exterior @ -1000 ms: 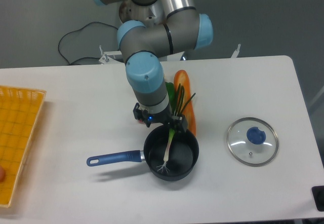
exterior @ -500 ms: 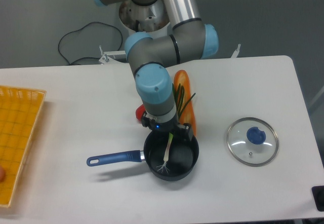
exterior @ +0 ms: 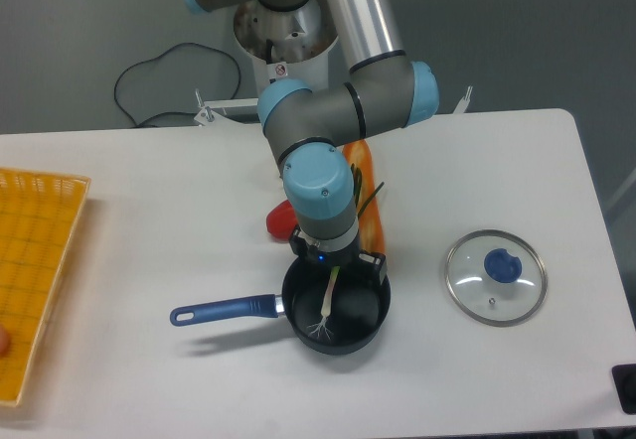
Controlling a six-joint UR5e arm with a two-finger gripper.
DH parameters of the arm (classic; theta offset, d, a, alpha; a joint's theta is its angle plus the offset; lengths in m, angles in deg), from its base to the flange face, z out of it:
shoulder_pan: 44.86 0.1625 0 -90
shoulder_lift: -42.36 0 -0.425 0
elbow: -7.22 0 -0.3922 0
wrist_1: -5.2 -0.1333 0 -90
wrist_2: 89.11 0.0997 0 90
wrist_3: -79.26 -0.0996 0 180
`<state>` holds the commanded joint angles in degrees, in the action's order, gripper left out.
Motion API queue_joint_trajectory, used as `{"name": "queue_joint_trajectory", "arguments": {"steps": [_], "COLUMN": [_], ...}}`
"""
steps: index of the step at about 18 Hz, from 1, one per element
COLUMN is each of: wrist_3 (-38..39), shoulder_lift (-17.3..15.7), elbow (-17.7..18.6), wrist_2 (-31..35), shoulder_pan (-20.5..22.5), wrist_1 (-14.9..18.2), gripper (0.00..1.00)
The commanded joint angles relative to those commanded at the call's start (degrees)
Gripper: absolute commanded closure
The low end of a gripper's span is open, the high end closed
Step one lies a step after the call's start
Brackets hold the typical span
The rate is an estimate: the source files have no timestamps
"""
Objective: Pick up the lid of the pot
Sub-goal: 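Lower the gripper into the saucepan toward the green onion, then grasp the green onion inside the saucepan with the gripper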
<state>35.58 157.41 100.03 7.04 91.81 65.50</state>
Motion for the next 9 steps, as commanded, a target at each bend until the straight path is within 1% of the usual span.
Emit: {"name": "queue_joint_trajectory", "arguments": {"steps": [1,2,3,6,8,9], "wrist_3": [0.0,0.0,-0.1,-1.0,-1.4,-1.5], "shoulder_lift": [0.0,0.0,0.0,-0.1,-0.2,-0.3], "elbow": [0.0,0.1,0.1,0.2,0.2,0.2], "wrist_2": [0.0,0.0,0.0,0.0,-0.1,-0.1], "shoulder_pan": [0.0,0.0,0.0,0.0,0.0,0.0], "wrist_1": [0.0,0.0,0.0,0.2,0.2,0.3], "gripper": [0.13,0.17,0.22,0.43,0.61,0.78]}}
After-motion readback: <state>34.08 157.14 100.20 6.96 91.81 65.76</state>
